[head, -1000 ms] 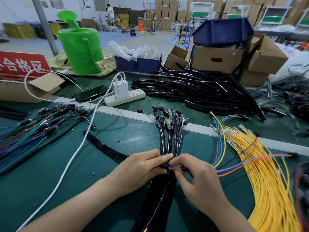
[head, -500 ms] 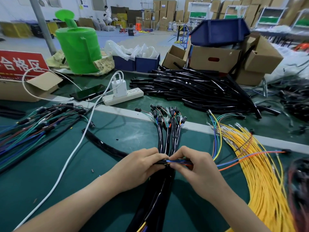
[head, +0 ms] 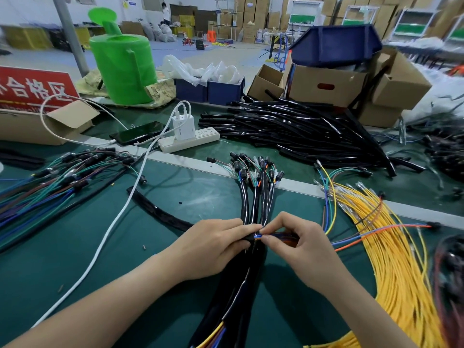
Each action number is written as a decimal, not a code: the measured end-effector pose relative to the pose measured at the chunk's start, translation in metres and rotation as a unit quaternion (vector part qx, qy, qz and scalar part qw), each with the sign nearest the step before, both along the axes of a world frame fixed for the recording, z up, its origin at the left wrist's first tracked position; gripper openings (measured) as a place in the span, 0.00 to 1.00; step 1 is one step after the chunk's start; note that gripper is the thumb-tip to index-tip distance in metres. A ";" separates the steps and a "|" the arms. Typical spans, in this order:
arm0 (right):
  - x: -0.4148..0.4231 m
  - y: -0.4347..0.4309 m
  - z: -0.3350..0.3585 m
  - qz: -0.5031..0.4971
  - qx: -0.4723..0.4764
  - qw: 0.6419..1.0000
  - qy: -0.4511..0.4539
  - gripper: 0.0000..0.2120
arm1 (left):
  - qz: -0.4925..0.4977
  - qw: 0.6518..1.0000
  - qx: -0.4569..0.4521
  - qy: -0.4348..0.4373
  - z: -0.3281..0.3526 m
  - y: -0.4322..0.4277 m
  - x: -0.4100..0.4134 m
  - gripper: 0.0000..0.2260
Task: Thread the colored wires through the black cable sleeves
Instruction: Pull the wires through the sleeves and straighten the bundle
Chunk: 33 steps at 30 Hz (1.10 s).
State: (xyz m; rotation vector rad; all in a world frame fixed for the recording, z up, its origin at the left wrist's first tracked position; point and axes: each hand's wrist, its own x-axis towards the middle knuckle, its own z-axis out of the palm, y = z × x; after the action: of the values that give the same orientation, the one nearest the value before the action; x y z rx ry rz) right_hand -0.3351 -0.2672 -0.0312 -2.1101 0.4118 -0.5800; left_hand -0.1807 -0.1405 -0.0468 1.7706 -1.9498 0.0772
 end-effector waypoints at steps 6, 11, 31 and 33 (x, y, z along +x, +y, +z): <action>-0.001 0.000 0.001 0.001 -0.001 1.000 0.009 0.08 | 0.001 1.000 0.004 0.010 -0.006 -0.001 0.001 0.16; -0.001 0.001 0.002 0.005 0.009 1.000 0.002 0.08 | 0.020 0.996 0.024 0.087 -0.011 -0.004 0.002 0.13; 0.000 -0.004 0.002 -0.006 0.100 0.994 -0.046 0.10 | 0.062 0.994 -0.032 0.086 -0.010 -0.003 0.000 0.15; 0.001 -0.001 0.001 0.009 0.107 0.993 -0.041 0.11 | 0.066 0.992 -0.048 0.096 -0.009 -0.003 -0.003 0.12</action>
State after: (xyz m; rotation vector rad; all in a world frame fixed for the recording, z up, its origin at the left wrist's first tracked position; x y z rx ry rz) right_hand -0.3346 -0.2686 -0.0298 -1.8763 0.3896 -0.5834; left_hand -0.1832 -0.1438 -0.0563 1.7723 -1.6671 0.0444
